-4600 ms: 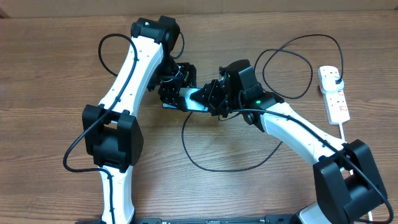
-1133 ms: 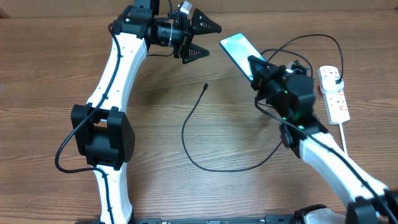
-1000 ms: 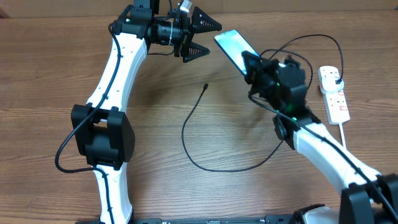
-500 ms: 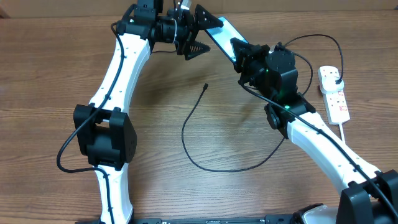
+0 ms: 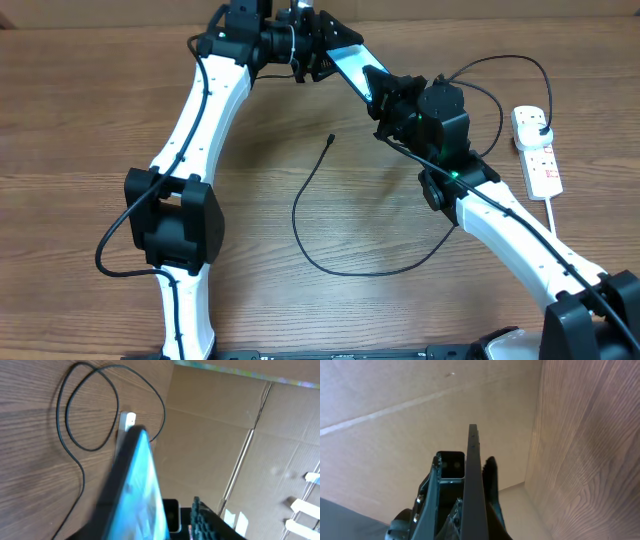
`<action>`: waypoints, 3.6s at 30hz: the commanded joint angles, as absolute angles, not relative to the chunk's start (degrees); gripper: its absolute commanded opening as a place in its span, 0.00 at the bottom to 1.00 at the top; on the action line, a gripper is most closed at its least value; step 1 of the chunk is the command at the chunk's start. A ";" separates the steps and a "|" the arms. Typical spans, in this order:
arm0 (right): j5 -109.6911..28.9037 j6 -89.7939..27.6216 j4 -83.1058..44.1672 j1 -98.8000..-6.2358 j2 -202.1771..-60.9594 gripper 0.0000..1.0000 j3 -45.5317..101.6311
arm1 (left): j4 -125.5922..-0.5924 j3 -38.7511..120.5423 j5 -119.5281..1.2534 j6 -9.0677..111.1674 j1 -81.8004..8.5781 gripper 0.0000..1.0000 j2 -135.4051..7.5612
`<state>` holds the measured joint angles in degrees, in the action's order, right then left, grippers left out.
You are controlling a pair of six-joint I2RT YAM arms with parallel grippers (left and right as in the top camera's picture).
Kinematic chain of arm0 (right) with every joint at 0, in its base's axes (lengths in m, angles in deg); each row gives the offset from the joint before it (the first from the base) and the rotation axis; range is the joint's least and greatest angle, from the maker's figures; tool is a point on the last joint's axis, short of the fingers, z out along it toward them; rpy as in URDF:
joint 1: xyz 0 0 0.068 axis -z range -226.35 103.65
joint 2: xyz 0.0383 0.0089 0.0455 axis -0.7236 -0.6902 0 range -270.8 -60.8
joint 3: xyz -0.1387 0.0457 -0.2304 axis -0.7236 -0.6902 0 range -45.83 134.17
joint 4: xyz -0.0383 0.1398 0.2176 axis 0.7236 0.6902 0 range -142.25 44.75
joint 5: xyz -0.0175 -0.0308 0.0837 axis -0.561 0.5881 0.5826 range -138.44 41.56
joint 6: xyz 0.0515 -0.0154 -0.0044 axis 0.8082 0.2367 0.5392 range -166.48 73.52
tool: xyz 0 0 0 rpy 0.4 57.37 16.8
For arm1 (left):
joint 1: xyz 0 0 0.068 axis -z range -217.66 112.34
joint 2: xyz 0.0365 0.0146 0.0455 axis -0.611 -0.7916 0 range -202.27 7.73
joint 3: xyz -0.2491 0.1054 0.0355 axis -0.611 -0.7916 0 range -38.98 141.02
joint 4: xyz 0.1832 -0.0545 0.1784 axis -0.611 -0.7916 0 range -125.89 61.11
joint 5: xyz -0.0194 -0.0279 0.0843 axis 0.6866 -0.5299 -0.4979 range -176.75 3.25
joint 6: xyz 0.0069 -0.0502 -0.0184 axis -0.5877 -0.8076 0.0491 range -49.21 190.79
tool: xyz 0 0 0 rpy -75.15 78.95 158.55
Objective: Plug charger to phone and switch on socket
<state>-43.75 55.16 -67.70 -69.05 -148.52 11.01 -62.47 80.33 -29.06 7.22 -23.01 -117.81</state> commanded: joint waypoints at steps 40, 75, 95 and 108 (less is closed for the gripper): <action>-42.13 51.58 -68.11 -69.31 -149.65 0.88 13.13 | -66.93 81.51 -36.45 15.17 -23.64 0.04 -116.13; -30.02 -4.57 -21.97 -65.03 -149.65 0.77 13.24 | -112.63 81.51 -13.13 72.31 -36.91 0.04 -116.13; -24.27 -6.21 -9.38 -67.46 -174.55 0.59 44.63 | -111.60 81.51 -8.15 68.42 -47.83 0.04 -116.13; -20.69 -2.80 -12.79 -69.60 -188.30 0.44 49.28 | -111.58 81.51 -9.37 67.93 -47.70 0.04 -116.13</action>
<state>-22.68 -3.44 -11.79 -69.69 -186.51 47.71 -111.60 80.33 -11.75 69.22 -47.88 -117.77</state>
